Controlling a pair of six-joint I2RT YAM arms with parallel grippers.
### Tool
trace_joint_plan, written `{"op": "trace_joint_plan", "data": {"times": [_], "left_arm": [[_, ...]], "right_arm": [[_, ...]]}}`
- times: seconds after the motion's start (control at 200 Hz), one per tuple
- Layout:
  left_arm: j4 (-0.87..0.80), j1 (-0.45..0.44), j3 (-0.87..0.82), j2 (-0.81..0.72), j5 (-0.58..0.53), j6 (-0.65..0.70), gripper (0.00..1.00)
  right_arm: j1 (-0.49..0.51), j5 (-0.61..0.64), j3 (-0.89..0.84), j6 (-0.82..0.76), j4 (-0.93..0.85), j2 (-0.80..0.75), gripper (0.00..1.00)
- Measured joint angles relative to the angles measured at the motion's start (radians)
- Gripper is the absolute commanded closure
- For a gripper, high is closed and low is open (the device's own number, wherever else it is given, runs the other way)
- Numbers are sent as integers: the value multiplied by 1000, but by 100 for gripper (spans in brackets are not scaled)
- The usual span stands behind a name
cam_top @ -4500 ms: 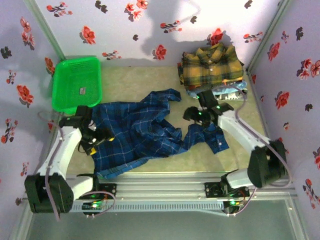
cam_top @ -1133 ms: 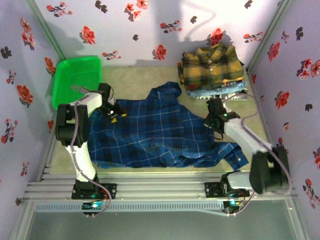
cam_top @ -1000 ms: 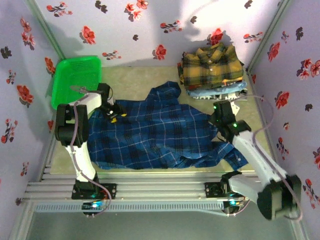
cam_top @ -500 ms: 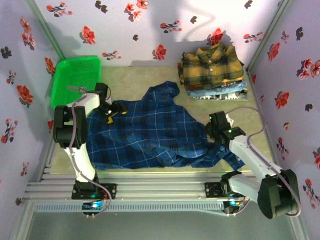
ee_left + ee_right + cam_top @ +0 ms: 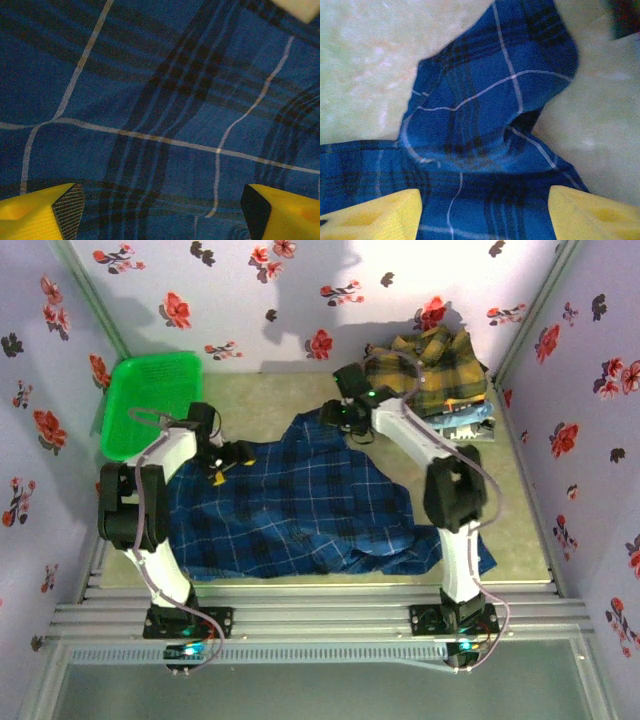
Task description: Fold and stack the long sleeve shirts
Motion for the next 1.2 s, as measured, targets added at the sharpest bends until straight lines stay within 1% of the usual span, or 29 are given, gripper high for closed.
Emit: {"op": "trace_joint_plan", "data": {"times": [0.075,0.195,0.27,0.305,0.325,0.35,0.395,0.42,0.55,0.68,0.76,0.89,0.91,0.945,0.995,1.02,1.045,1.08,1.125,1.155,1.2], "left_arm": [[1,-4,-26,0,0,1,16],[8,-11,-64,0,3,4,16],[11,-13,-86,0,3,7,15],[13,-13,-97,0,3,11,15],[15,-13,-102,-1,3,11,15],[18,-13,-109,-2,3,15,15],[20,-13,-118,-6,3,18,14],[22,-13,-121,-11,3,19,14],[23,-8,-127,-19,0,27,12],[19,7,-122,-18,-16,43,10],[10,20,-104,-9,-28,48,9],[8,43,-50,38,-36,50,7],[8,45,-40,46,-37,51,7],[8,49,-19,61,-38,53,7],[8,53,12,82,-39,58,6],[7,55,29,92,-39,62,6],[6,56,47,103,-39,68,5],[0,59,72,116,-39,72,5],[-10,61,101,128,-39,74,4],[-18,62,119,129,-36,74,1],[-27,63,140,125,-33,74,0]], "right_arm": [[2,1,65,5,-14,106,31],[1,5,136,17,-33,216,32],[1,17,211,28,-55,279,35],[1,24,244,34,-59,303,39],[1,27,256,40,-58,312,41],[1,32,266,44,-57,325,49],[2,48,277,60,-57,338,71],[2,58,280,63,-55,344,80],[7,120,277,74,4,356,100],[20,220,283,18,128,338,100],[24,272,359,-26,160,338,100],[22,298,484,-99,239,338,100],[21,297,501,-107,253,338,95],[18,294,524,-114,268,339,83],[14,285,556,-124,281,343,69],[11,282,568,-118,288,346,58],[8,278,577,-112,293,349,52],[2,270,583,-110,293,350,46],[-9,257,584,-111,285,350,42],[-15,248,580,-108,275,349,38],[-19,233,553,-114,262,335,35]]}}
